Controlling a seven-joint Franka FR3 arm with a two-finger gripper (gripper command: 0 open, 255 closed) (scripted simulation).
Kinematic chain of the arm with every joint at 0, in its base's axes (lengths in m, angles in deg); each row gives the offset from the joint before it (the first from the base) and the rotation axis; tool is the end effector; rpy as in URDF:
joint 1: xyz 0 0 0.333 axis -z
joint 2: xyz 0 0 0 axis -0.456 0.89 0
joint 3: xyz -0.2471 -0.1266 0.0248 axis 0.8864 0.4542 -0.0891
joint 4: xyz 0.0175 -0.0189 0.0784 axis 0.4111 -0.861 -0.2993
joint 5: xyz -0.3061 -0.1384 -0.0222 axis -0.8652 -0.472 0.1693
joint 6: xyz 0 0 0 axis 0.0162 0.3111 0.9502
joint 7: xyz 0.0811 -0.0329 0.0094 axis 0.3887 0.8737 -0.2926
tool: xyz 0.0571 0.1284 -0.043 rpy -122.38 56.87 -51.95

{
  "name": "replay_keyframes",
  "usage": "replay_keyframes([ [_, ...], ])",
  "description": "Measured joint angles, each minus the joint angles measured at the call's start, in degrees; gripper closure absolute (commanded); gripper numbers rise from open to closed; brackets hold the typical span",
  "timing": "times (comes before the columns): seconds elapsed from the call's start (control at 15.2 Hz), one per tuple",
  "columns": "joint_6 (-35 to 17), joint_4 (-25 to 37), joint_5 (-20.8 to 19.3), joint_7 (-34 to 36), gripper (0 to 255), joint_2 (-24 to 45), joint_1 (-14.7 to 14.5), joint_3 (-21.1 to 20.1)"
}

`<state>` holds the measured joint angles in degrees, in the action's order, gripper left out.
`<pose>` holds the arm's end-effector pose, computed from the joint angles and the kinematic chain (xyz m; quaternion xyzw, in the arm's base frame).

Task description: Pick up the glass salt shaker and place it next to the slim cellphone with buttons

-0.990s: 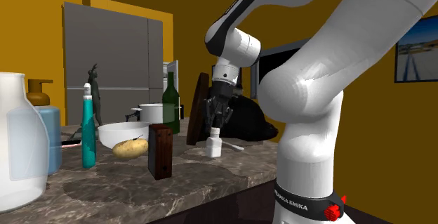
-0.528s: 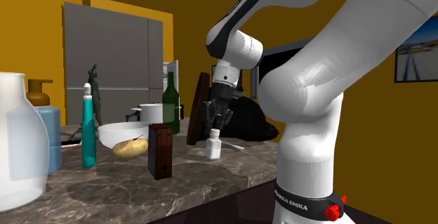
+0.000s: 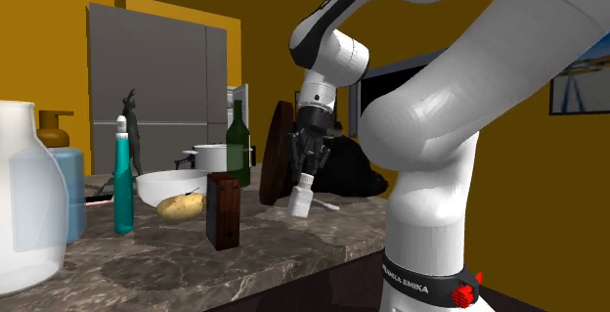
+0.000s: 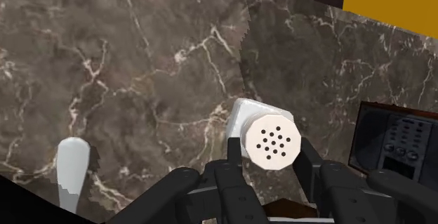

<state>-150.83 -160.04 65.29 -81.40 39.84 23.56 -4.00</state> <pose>0.2577 -0.0140 0.3416 -0.9864 -0.0389 0.0359 0.1556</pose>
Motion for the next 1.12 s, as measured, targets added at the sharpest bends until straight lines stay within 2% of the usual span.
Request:
replay_keyframes([
  [1.12, 14.47, 10.84, 0.14, 3.85, 255, -4.06, -0.15, -1.57],
])
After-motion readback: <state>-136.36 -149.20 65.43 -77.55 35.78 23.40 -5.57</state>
